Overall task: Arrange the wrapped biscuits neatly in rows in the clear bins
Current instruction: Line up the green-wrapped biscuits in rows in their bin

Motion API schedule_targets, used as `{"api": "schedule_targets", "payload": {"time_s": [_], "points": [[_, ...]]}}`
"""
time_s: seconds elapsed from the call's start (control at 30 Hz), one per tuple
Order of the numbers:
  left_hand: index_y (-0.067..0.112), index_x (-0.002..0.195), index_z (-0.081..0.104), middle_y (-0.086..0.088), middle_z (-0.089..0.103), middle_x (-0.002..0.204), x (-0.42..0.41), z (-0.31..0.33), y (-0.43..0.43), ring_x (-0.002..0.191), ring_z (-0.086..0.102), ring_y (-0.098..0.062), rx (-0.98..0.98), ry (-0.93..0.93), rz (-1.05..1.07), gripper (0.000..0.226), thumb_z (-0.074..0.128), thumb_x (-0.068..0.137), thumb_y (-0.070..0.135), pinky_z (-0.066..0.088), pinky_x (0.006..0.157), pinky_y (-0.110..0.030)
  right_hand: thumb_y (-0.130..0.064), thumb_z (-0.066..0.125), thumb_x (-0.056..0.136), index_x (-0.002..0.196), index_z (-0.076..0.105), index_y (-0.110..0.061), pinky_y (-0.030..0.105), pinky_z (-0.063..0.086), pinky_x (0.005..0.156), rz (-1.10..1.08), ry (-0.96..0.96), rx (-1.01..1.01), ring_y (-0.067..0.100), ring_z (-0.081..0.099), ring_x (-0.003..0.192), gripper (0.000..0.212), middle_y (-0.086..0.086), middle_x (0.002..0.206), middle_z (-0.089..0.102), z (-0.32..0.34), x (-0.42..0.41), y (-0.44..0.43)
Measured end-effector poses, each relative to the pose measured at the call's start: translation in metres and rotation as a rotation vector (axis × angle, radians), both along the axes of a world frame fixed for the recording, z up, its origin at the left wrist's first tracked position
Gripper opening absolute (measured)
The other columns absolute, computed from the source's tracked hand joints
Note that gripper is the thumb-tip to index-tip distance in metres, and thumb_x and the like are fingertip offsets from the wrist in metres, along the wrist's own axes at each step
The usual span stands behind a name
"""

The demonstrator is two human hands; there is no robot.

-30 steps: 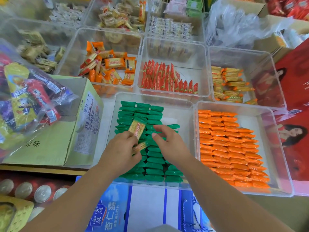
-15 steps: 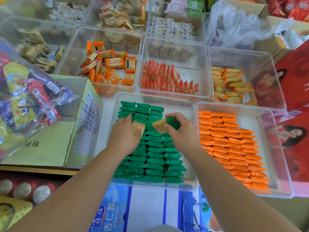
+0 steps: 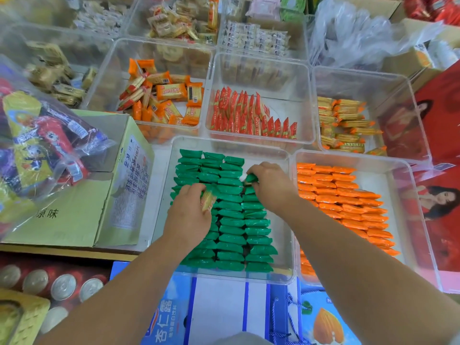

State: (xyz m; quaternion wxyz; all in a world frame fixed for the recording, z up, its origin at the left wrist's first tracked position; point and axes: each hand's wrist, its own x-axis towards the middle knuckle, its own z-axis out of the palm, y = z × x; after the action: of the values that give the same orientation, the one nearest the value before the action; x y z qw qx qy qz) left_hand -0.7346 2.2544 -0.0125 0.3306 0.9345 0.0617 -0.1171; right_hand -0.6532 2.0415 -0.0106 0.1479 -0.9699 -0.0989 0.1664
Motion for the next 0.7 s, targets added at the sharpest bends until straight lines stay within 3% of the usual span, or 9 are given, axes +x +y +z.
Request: {"api": "schedule_targets", "payload": {"time_s": [0.13, 0.2, 0.3, 0.37, 0.47, 0.57, 0.63, 0.7], "points": [[0.019, 0.114, 0.049, 0.002, 0.055, 0.095, -0.013, -0.001, 0.002, 0.084, 0.053, -0.023, -0.026, -0.017, 0.044, 0.027, 0.066, 0.093, 0.016, 0.039, 0.068, -0.037, -0.001, 0.050, 0.096, 0.137, 0.056, -0.018, 0.044, 0.051, 0.094, 0.023, 0.101, -0.063, 0.032, 0.054, 0.114, 0.045, 0.010, 0.123, 0.057, -0.021, 0.001, 0.009], [0.023, 0.116, 0.045, 0.008, 0.053, 0.087, -0.017, -0.002, 0.004, 0.076, 0.053, -0.019, -0.051, -0.014, 0.073, 0.027, 0.062, 0.096, 0.019, 0.034, 0.063, -0.035, -0.007, 0.047, 0.099, 0.134, 0.056, -0.013, 0.042, 0.050, 0.094, -0.010, 0.163, -0.038, 0.033, 0.056, 0.112, 0.037, 0.012, 0.122, 0.057, -0.029, 0.004, 0.011], [0.025, 0.124, 0.043, 0.007, 0.055, 0.090, -0.023, -0.003, 0.005, 0.077, 0.055, -0.016, -0.121, -0.010, 0.089, 0.030, 0.059, 0.099, 0.018, 0.036, 0.064, -0.034, -0.019, 0.042, 0.102, 0.134, 0.052, -0.011, 0.038, 0.047, 0.092, -0.023, 0.266, 0.002, 0.034, 0.055, 0.112, 0.034, 0.015, 0.128, 0.056, -0.032, 0.005, 0.010], [0.026, 0.127, 0.043, 0.006, 0.057, 0.094, -0.025, -0.003, 0.005, 0.081, 0.057, -0.017, -0.173, -0.007, 0.094, 0.032, 0.059, 0.100, 0.018, 0.039, 0.068, -0.034, -0.025, 0.042, 0.103, 0.140, 0.048, -0.013, 0.041, 0.045, 0.100, -0.020, 0.281, -0.001, 0.036, 0.049, 0.125, 0.040, 0.015, 0.140, 0.053, -0.032, 0.004, 0.008], [0.030, 0.125, 0.046, 0.012, 0.060, 0.095, -0.027, -0.004, 0.004, 0.086, 0.059, -0.015, -0.242, -0.010, 0.056, 0.031, 0.061, 0.099, 0.021, 0.043, 0.072, -0.035, -0.030, 0.045, 0.103, 0.154, 0.036, -0.021, 0.048, 0.029, 0.118, -0.069, 0.172, 0.029, 0.030, 0.027, 0.148, 0.053, 0.006, 0.157, 0.039, -0.023, -0.005, 0.008], [0.034, 0.123, 0.050, 0.017, 0.063, 0.096, -0.027, -0.005, 0.002, 0.087, 0.060, -0.004, -0.297, -0.034, 0.018, 0.032, 0.063, 0.097, 0.019, 0.047, 0.074, -0.031, -0.028, 0.047, 0.100, 0.146, 0.049, -0.023, 0.034, 0.033, 0.114, -0.145, 0.058, 0.315, 0.016, 0.037, 0.138, 0.047, -0.001, 0.147, 0.051, -0.005, -0.027, 0.013], [0.032, 0.125, 0.054, 0.019, 0.062, 0.094, -0.026, -0.005, -0.001, 0.087, 0.059, 0.001, -0.324, -0.068, -0.010, 0.034, 0.066, 0.096, 0.018, 0.043, 0.071, -0.018, -0.034, 0.045, 0.096, 0.138, 0.058, -0.024, 0.019, 0.036, 0.102, -0.116, 0.077, 0.493, 0.001, 0.044, 0.123, 0.045, -0.008, 0.135, 0.058, 0.010, -0.049, 0.018], [0.035, 0.123, 0.058, 0.021, 0.062, 0.094, -0.023, -0.002, -0.005, 0.089, 0.059, 0.002, -0.345, -0.091, -0.047, 0.034, 0.069, 0.094, 0.020, 0.041, 0.071, -0.015, -0.037, 0.048, 0.095, 0.132, 0.061, -0.025, 0.014, 0.042, 0.091, -0.013, 0.094, 0.540, -0.004, 0.052, 0.109, 0.041, -0.014, 0.124, 0.062, 0.020, -0.066, 0.021]]}}
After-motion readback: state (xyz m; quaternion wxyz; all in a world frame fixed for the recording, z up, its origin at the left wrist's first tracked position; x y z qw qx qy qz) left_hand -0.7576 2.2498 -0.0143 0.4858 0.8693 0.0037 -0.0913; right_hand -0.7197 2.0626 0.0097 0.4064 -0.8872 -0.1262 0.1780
